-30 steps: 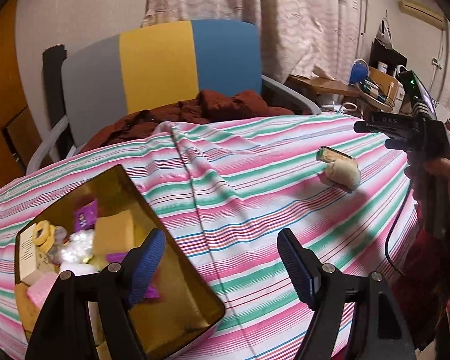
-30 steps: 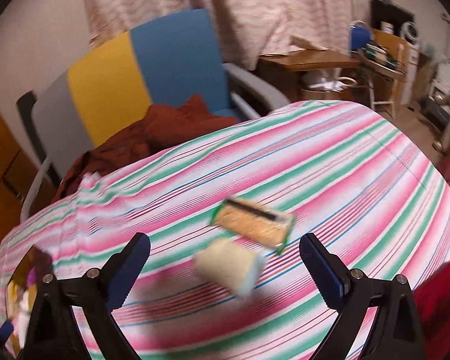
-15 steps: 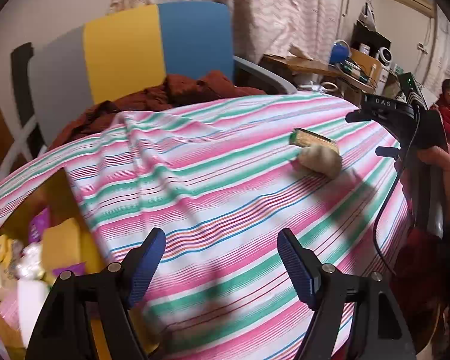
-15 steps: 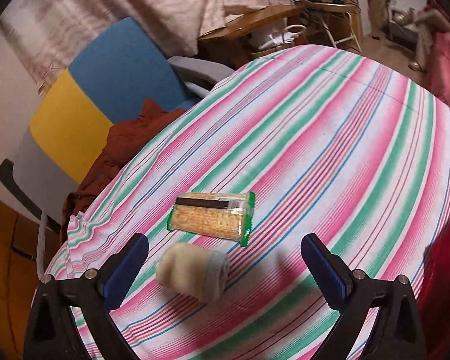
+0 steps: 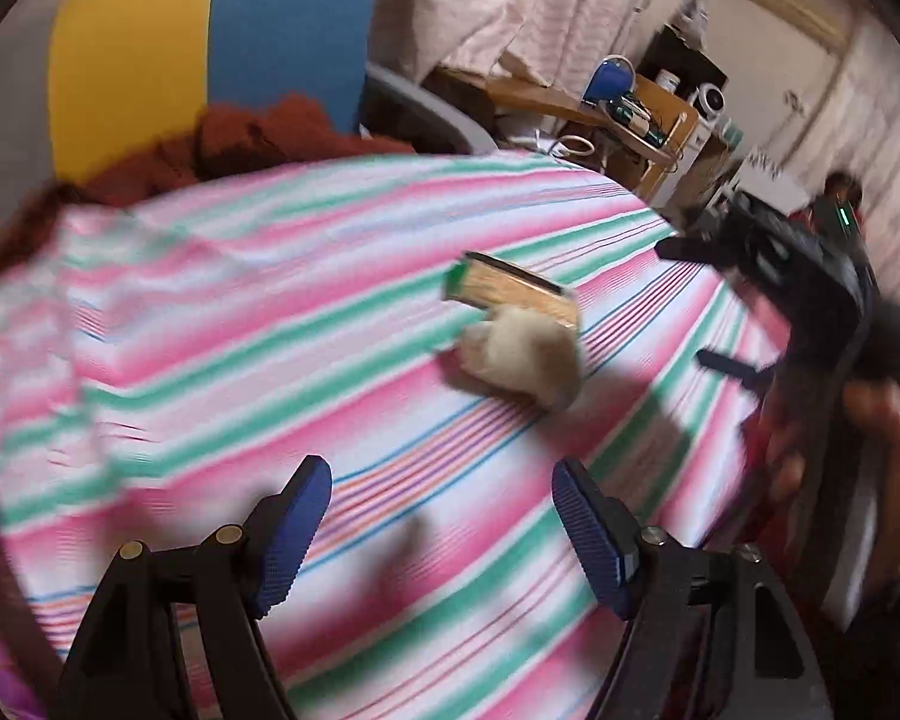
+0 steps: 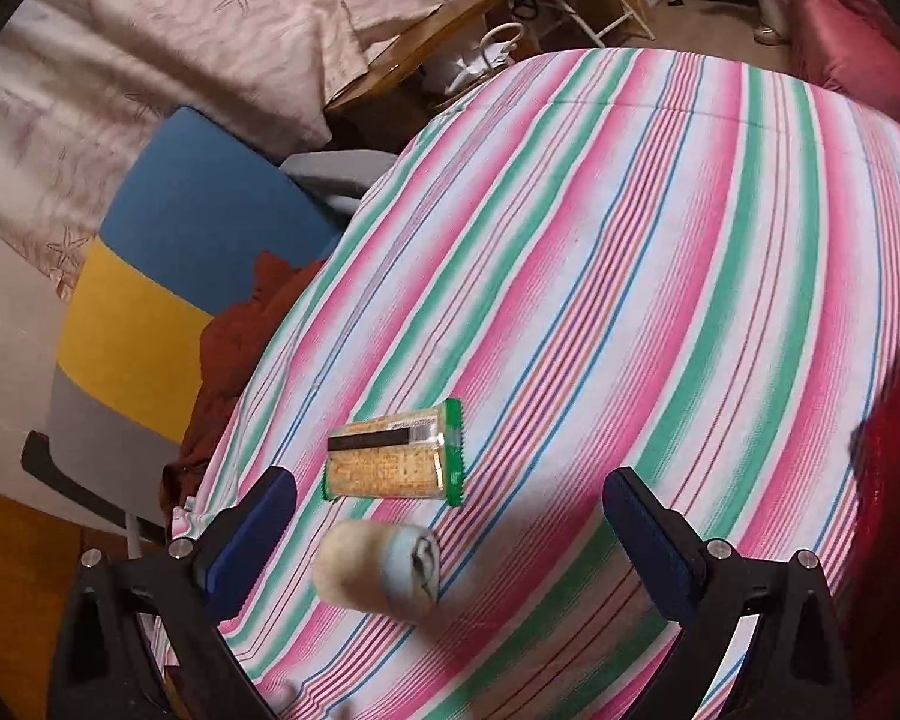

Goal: Organize objects
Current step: 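Grasp the beige cream roll with the left tool while the right tool grasps the cracker bar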

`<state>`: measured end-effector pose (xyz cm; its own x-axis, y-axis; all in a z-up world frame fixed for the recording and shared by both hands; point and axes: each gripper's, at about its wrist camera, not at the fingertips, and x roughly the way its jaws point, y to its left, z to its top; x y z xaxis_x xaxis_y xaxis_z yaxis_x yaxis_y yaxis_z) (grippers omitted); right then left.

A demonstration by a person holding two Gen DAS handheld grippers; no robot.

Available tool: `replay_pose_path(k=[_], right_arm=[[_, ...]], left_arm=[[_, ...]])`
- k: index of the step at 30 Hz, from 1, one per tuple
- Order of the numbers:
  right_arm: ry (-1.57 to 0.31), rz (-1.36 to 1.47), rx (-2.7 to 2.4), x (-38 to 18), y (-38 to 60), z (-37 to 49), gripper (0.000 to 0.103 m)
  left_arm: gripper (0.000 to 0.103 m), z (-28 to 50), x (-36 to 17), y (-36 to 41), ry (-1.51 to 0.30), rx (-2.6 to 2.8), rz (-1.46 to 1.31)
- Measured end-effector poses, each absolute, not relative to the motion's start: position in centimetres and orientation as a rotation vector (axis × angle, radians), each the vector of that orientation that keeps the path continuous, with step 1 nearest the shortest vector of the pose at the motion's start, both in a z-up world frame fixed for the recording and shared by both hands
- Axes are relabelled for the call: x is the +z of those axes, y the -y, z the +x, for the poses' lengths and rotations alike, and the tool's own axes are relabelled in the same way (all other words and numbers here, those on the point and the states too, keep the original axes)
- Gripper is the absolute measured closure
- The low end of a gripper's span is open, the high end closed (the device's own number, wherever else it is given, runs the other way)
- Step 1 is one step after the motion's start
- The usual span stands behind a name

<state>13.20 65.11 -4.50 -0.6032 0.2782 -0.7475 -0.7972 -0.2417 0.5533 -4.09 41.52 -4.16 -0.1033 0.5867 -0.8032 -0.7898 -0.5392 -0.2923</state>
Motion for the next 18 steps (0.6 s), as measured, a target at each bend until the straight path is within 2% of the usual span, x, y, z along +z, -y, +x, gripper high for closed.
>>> replay_pose_path(k=[12,18], right_arm=[[-1.325,-0.637,1.95,-4.4,-64.9,13.5,0.0],[-1.351,-0.628,1.949,-4.6,-65.1,13.6,0.0]], left_arm=[[0.026,-6.0,-6.7,-50.6,-0.044,1.752,-1.395],[0.026,-6.3,-8.6,-53.8,-0.116,1.822,-1.442]])
